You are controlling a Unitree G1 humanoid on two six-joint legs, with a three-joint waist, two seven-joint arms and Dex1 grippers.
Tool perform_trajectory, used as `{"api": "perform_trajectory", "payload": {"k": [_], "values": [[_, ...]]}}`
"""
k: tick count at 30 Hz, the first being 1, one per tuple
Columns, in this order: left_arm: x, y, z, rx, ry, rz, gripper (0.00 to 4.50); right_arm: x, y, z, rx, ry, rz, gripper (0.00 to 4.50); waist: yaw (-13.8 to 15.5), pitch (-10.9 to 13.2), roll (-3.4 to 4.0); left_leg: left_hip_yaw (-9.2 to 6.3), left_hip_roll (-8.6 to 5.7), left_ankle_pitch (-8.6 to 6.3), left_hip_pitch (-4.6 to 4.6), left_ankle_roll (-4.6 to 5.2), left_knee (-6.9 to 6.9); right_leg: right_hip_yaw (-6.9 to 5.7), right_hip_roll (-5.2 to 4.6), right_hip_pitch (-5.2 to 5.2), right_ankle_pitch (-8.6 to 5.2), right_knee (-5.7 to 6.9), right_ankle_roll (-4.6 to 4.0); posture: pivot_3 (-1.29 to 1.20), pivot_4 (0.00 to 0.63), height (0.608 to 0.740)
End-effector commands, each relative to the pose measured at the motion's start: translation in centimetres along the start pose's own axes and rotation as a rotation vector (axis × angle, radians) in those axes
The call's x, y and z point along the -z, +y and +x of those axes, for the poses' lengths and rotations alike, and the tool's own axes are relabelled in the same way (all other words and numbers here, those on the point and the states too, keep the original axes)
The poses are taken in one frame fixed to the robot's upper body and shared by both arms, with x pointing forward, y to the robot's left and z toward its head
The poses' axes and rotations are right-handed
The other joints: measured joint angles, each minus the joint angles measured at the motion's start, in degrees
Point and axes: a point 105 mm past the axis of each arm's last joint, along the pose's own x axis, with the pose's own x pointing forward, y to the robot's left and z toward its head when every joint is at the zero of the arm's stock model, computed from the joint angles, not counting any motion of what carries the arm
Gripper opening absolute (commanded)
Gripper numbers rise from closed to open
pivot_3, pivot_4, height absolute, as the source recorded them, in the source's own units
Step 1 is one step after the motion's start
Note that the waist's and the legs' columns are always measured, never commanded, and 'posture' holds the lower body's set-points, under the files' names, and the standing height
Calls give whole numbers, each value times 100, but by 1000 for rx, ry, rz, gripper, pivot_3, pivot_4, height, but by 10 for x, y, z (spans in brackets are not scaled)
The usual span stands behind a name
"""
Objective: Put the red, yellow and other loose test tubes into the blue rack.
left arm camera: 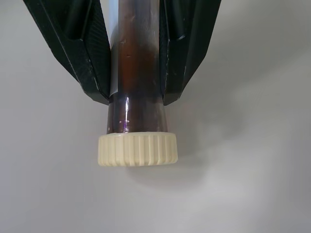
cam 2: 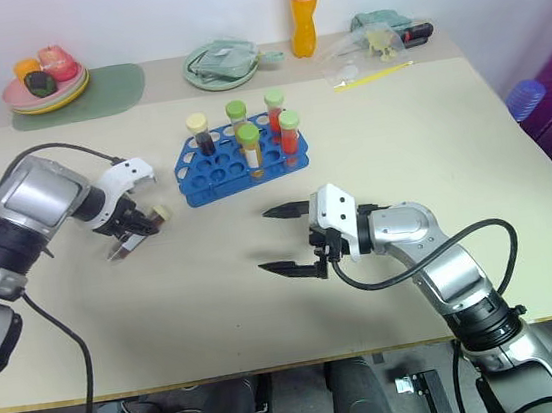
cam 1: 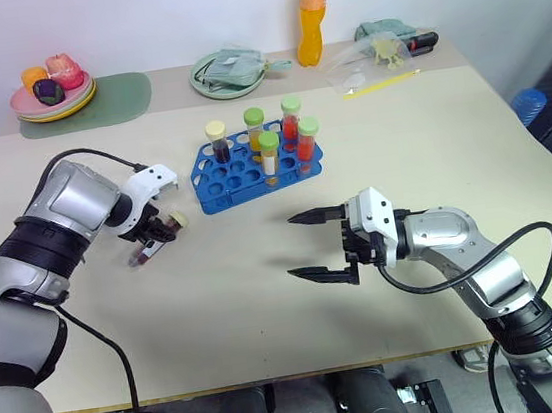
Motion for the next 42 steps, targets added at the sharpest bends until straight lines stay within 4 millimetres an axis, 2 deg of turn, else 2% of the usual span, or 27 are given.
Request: {"api": "perform_trajectory", "payload": {"k": [1, 2, 4, 6, 8, 9, 12, 14, 17, 21, 25, 28, 36, 42], "values": [[-21, 16, -41, -132, -258, 39, 751, -10, -6, 1, 50, -44, -26, 4324, -5, 0, 0, 1, 3, 0, 0, 0, -1, 1, -1, -1, 0, 1, 0, 0, 150, 729], [-28, 20, -51, -191, -357, 46, 751, -9, -9, 0, 75, -48, -16, 4324, 3, 0, 0, 0, 15, 0, 0, 0, 0, 1, -3, -3, 0, 3, 0, 0, 150, 729], [-55, 22, -84, -396, -701, 107, 751, -2, -16, -1, 143, -43, 9, 4324, 27, -1, 1, -1, 16, 0, -2, 0, 3, -1, -11, -5, 0, 6, 0, 0, 150, 729], [-62, 14, -106, -496, -920, 82, 751, 5, -21, 0, 191, -39, 30, 4324, 78, -5, -10, -1, 12, 0, -4, -1, 9, -2, -35, -3, 1, 6, 1, 0, 150, 729], [-78, -16, -111, -401, -1169, -42, 751, 11, -31, 2, 272, -51, 41, 4324, 130, -6, -17, -3, 5, 0, -9, -1, 14, -3, -42, 0, 2, 4, 2, 0, 150, 729], [-85, -30, -112, -406, -1246, -35, 751, 13, -35, 3, 304, -55, 51, 4324, 166, -8, -21, -2, -2, 0, -7, -1, 14, -2, -42, 1, 5, 5, 5, 0, 150, 729], [-109, -62, -92, -509, -1343, -18, 751, 21, -47, 5, 384, -59, 66, 4324, 199, -12, -24, -1, -10, 0, -5, 0, 20, -1, -43, 8, 11, 5, 14, 0, 150, 729], [-124, -76, -70, -566, -1370, -32, 751, 23, -52, 6, 410, -64, 72, 4324, 198, -12, -25, 0, -13, 1, -3, -2, 21, 0, -38, 12, 14, 1, 17, 0, 150, 729], [-134, -79, -52, -629, -1395, -98, 751, 24, -56, 5, 428, -68, 70, 4324, 166, -13, -23, 2, -17, 2, 0, -4, 20, 2, -30, 12, 15, 3, 18, 0, 150, 729], [-134, -76, -36, -655, -1421, -171, 751, 23, -61, 1, 449, -68, 61, 4324, 92, -13, -22, 8, -14, 2, 7, -4, 5, 6, -18, 5, 15, 2, 17, 0, 150, 729], [-133, -77, -22, -658, -1404, -140, 751, 22, -64, -2, 460, -67, 58, 4324, 58, -13, -22, 9, -13, 2, 6, -3, 5, 6, -24, 5, 15, 2, 17, 0, 150, 729], [-130, -77, -17, -687, -1379, -87, 751, 22, -64, -3, 464, -63, 55, 4324, 57, -13, -22, 9, -13, 2, 6, -3, 6, 6, -25, 5, 15, 3, 17, 0, 150, 729], [-116, -78, 1, -668, -1345, -135, 751, 23, -65, -7, 481, -60, 56, 4324, 56, -13, -22, 7, -10, 2, 6, -3, 6, 6, -25, 5, 15, 3, 17, 0, 150, 729], [-121, -85, 1, -617, -1392, -146, 751, 23, -66, -8, 479, -58, 53, 4324, 59, -14, -22, 7, -10, 2, 6, -3, 6, 6, -25, 6, 15, 3, 17, 0, 150, 729]]}}
